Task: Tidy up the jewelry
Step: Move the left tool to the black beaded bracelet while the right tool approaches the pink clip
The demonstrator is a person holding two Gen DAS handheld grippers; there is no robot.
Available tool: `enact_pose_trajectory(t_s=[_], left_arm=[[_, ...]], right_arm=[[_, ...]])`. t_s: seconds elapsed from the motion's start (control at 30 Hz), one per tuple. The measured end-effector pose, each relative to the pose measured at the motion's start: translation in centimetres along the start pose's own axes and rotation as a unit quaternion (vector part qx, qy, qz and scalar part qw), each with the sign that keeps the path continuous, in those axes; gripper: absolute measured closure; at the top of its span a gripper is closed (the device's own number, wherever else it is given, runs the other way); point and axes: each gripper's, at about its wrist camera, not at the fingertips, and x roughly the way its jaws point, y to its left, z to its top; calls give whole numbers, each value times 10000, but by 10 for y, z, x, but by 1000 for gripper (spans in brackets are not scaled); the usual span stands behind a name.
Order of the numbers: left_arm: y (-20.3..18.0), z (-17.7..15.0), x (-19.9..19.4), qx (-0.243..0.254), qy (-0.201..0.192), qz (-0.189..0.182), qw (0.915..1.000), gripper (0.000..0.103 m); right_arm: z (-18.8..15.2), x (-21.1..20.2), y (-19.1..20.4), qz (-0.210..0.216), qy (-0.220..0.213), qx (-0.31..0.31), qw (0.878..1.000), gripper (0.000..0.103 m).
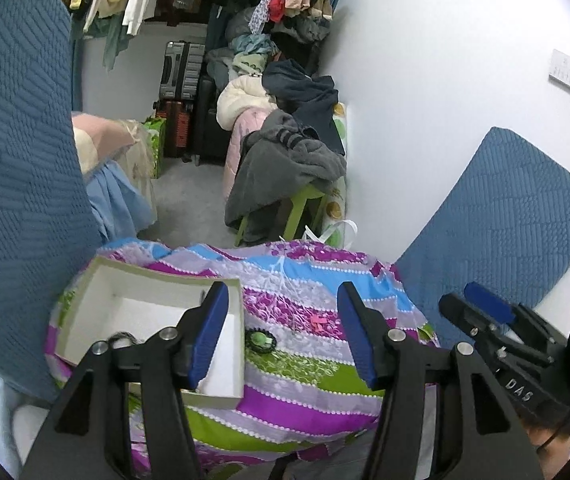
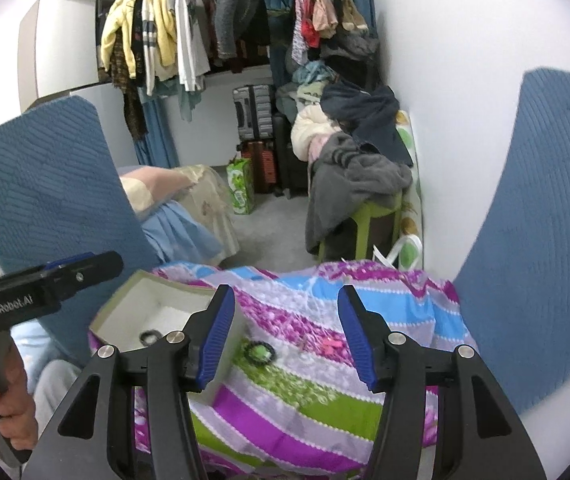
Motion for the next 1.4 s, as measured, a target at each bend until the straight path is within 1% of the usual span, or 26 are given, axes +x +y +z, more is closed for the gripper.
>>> enact_pose_trajectory(t_s=[0.1, 0.23, 0.43, 0.53, 0.63, 0.8, 0.9, 1.0, 1.1, 1.23, 1.33, 1.37, 1.4], left_arm=[[-5, -14, 9, -31, -1, -19, 10000, 46], [-10, -33, 24, -47, 145, -41, 9999, 46], [-19, -60, 48, 9, 327, 38, 9995, 46], [-18, -68, 61, -102, 420, 11, 9991, 46], [-19, -74, 76, -172, 531, 58, 9984, 46], [-23, -82, 105, -227, 801, 94, 9965, 46], [-26, -88, 121, -209, 944, 78, 9953, 46], [-31, -93, 138, -123, 1061, 174, 9941, 46], [-33, -100, 154, -118, 1158, 231, 9929, 49], [-32, -111, 176, -135, 1318, 374, 9905, 52], [-27, -117, 194, -204, 1425, 567, 9880, 53], [-24, -119, 200, -277, 1443, 620, 9872, 54], [-22, -120, 206, -294, 1453, 694, 9865, 58]], right_arm=[[-19, 5, -11, -15, 94, 51, 9999, 51], [-46, 12, -24, -82, 188, 53, 9998, 51], [-80, 31, -40, -186, 392, 55, 9990, 51], [-94, 44, -49, -233, 501, 75, 9984, 51], [-101, 56, -54, -257, 549, 82, 9981, 51], [-104, 78, -66, -165, 600, 266, 9977, 51], [-104, 96, -76, -56, 613, 336, 9975, 51], [-105, 112, -84, 36, 671, 369, 9971, 51], [-105, 132, -92, 207, 785, 485, 9955, 51], [-104, 158, -102, 346, 936, 425, 9941, 51], [-105, 181, -108, 416, 1111, 276, 9926, 51], [-106, 187, -109, 471, 1167, 258, 9917, 52], [-107, 194, -110, 548, 1237, 260, 9905, 53]])
